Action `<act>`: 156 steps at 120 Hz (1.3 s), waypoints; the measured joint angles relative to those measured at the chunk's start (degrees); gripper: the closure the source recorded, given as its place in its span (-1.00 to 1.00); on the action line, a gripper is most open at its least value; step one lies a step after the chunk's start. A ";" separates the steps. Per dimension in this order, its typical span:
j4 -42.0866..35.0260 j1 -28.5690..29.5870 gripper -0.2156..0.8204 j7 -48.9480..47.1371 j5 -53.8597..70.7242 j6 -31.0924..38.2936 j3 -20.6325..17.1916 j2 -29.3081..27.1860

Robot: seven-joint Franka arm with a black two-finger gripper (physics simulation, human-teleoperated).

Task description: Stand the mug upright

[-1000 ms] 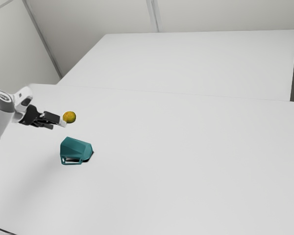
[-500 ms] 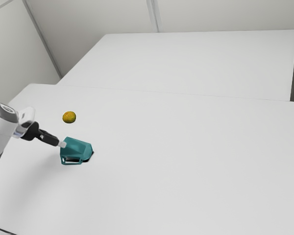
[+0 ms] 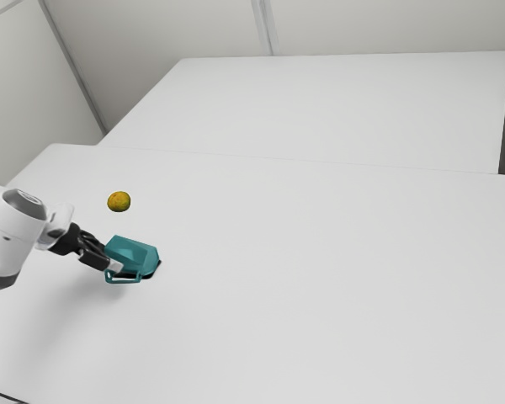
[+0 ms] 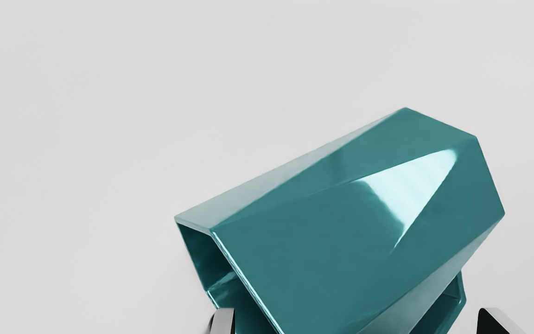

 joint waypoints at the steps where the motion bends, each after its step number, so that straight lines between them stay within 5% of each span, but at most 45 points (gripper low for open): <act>1: 0.00 -0.06 -0.50 0.21 -0.22 -0.01 0.00 0.03; 40: -0.54 -1.62 -0.46 7.35 -5.62 -0.42 -0.05 1.30; 106: -0.71 -1.75 0.68 13.83 -7.10 0.27 0.01 -1.49; 156: -0.54 -2.10 0.91 15.50 -7.30 1.38 -0.21 -3.58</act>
